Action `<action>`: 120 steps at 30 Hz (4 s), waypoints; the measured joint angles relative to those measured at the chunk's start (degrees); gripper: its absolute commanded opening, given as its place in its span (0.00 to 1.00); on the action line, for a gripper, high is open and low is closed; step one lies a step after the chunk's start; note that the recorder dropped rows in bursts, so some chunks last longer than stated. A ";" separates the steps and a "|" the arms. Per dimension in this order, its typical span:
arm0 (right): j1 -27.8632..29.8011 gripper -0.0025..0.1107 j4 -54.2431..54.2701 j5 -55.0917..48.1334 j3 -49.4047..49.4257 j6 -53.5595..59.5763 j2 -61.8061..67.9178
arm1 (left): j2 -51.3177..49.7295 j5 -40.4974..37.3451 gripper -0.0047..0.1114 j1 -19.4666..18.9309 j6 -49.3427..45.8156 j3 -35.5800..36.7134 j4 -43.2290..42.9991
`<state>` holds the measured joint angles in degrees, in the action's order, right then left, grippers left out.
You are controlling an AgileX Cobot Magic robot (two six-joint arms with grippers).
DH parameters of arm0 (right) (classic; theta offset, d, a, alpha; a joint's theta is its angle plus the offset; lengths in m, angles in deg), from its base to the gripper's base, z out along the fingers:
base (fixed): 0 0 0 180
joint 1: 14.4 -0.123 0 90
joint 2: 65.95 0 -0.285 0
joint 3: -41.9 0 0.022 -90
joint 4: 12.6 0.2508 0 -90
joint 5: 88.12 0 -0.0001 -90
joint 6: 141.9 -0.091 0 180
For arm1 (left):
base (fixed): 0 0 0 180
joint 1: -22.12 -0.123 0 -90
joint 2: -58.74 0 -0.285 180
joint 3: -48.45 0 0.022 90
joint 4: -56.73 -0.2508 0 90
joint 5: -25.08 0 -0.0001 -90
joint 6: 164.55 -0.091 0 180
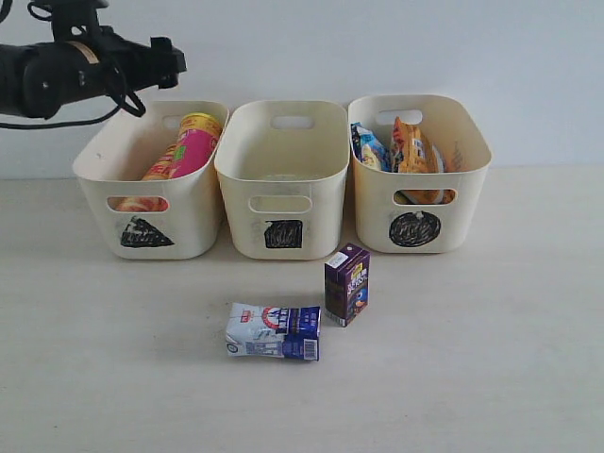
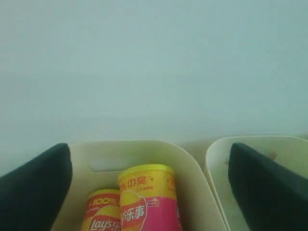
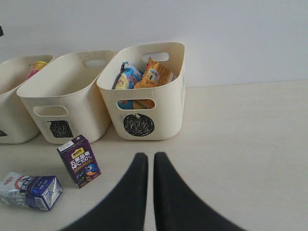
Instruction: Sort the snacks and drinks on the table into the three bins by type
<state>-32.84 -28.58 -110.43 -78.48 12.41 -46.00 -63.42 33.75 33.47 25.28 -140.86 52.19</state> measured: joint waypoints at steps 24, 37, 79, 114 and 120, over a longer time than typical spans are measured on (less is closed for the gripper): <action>0.00 0.04 0.00 0.00 0.00 0.00 0.00 | 29.98 -29.24 0.08 0.00 0.11 11.74 3.88; 0.00 0.04 0.20 0.00 0.00 0.00 0.00 | 58.15 -29.45 0.08 0.00 2.82 31.72 4.11; 0.00 0.04 6.22 7.37 0.00 0.47 5.60 | 91.28 -8.68 0.08 0.00 2.14 72.18 -0.98; -24.84 0.77 27.16 -44.50 -78.72 46.23 103.50 | 91.28 -7.04 0.08 -5.57 1.01 73.61 4.11; -24.87 0.76 27.16 -43.83 -83.86 46.93 109.52 | 91.28 -7.04 0.08 -5.57 1.01 73.61 4.11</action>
<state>-57.71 -1.41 -154.26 -162.33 59.33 63.52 27.85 26.71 27.90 26.29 -67.25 56.30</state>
